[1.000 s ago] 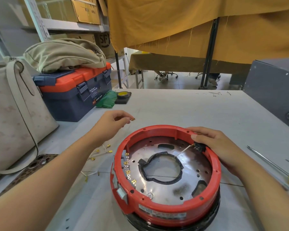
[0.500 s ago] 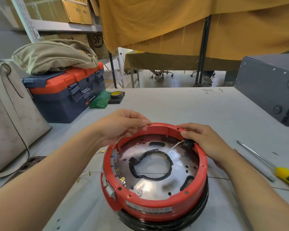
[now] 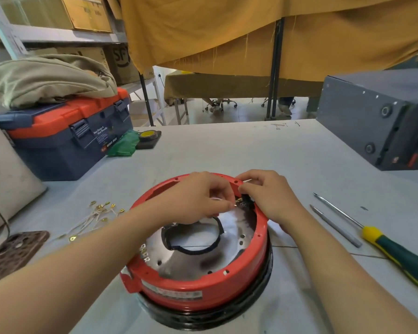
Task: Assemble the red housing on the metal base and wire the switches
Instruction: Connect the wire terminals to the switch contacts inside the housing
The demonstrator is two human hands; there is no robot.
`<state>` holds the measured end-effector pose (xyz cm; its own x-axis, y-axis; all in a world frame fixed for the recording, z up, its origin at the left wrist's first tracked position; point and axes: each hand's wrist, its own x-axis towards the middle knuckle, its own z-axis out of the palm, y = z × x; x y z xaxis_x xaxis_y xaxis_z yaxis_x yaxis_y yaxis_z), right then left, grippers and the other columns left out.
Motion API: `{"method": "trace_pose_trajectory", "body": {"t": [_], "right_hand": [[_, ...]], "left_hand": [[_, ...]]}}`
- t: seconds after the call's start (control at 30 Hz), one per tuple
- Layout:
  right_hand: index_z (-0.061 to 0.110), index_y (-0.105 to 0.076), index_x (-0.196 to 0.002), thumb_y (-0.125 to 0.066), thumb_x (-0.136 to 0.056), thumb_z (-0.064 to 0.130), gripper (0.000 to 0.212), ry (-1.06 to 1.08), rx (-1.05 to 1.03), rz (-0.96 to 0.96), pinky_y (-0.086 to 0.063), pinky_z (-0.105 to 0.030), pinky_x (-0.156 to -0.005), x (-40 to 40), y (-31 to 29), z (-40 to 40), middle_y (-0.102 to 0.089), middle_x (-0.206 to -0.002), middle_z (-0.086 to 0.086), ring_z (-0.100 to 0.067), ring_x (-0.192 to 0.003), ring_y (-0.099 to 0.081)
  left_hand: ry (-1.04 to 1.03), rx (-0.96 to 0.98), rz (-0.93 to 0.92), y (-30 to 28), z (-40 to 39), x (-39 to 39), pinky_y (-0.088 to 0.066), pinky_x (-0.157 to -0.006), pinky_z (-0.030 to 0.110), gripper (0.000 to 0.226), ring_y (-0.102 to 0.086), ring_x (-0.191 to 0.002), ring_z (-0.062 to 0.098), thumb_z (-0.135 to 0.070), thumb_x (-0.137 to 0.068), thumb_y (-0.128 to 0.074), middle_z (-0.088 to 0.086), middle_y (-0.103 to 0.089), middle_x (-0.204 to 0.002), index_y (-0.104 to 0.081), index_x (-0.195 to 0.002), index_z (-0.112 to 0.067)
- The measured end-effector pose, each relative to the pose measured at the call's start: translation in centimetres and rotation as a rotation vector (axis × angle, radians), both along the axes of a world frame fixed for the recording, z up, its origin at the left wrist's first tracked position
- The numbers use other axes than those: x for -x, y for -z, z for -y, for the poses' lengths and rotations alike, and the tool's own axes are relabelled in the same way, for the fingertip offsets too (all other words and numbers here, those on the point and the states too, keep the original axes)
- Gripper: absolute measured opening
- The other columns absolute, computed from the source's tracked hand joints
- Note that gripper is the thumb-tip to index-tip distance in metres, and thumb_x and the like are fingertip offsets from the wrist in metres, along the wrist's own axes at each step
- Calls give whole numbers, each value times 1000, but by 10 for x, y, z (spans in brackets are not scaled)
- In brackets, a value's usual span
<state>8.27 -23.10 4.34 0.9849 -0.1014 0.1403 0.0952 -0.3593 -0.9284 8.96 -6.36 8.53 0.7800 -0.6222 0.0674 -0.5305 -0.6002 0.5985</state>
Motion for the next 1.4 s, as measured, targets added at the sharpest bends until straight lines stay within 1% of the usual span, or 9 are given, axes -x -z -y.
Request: {"method": "trace_pose_trajectory", "body": {"t": [0.1, 0.2, 0.3, 0.4, 0.47, 0.63, 0.8, 1.2, 1.4], "right_hand": [[23, -72, -78, -58, -77, 10, 19, 43, 19, 16, -34, -6, -43, 0, 0, 1, -58, -44, 16, 3, -45, -51], [26, -71, -74, -58, -76, 13, 19, 88, 43, 28, -37, -8, -44, 1, -1, 1, -63, -52, 11, 1, -48, -53], [23, -72, -77, -56, -76, 13, 19, 132, 64, 35, -46, -18, -53, 1, -1, -1, -69, -64, 5, -9, -61, -60], [22, -72, -78, -56, -77, 13, 18, 164, 68, 42, -50, -26, -65, 1, 0, -3, -70, -67, 4, -15, -70, -64], [23, -71, -77, -57, -77, 14, 17, 167, 68, 45, -50, -27, -68, 1, 0, -4, -69, -68, 4, -15, -72, -64], [24, -71, -79, -57, -78, 14, 17, 164, 64, 39, -49, -26, -68, 0, 1, -4, -68, -68, 5, -14, -74, -63], [25, -70, -77, -57, -79, 13, 18, 157, 60, 48, -45, -21, -61, 1, 1, -3, -66, -64, 8, -10, -68, -61], [24, -70, -77, -57, -78, 13, 17, 162, 38, 43, -47, -21, -60, 1, 1, -4, -68, -66, 6, -10, -67, -62], [22, -72, -80, -57, -78, 13, 18, 156, 45, 35, -49, -25, -66, 1, 0, -4, -68, -67, 6, -13, -72, -63]], "left_hand": [[-33, -8, 113, 6, 9, 2, -35, -53, 9, 8, -46, -51, -4, -11, -81, -65, -15, -55, -55, -68, -76, -16], [-57, -5, 187, 9, 15, 3, -37, -57, 8, 12, -50, -58, -5, -6, -78, -63, -14, -56, -60, -70, -75, -15], [-46, -50, 299, 11, 19, 4, -36, -58, 10, 13, -52, -62, 1, -3, -74, -61, -9, -62, -65, -71, -75, -12], [-83, -62, 356, 16, 21, 3, -39, -59, 19, 11, -53, -62, 8, -6, -75, -62, -2, -66, -70, -71, -74, -13], [-118, -46, 370, 19, 22, 4, -44, -64, 25, 9, -57, -66, 11, -9, -76, -63, -2, -67, -72, -70, -75, -15], [-132, -40, 397, 22, 21, 6, -46, -65, 28, 8, -57, -67, 10, -11, -78, -63, -6, -64, -70, -68, -74, -17], [-129, -68, 380, 23, 22, 6, -47, -68, 33, 7, -56, -70, 13, -16, -81, -62, -5, -63, -73, -64, -75, -19], [-158, -68, 363, 25, 22, 4, -45, -65, 29, 8, -56, -68, 11, -17, -81, -65, -6, -62, -69, -63, -73, -18], [-156, -80, 367, 24, 24, 5, -44, -64, 29, 12, -56, -68, 13, -16, -82, -63, -5, -63, -70, -61, -71, -21]]}}
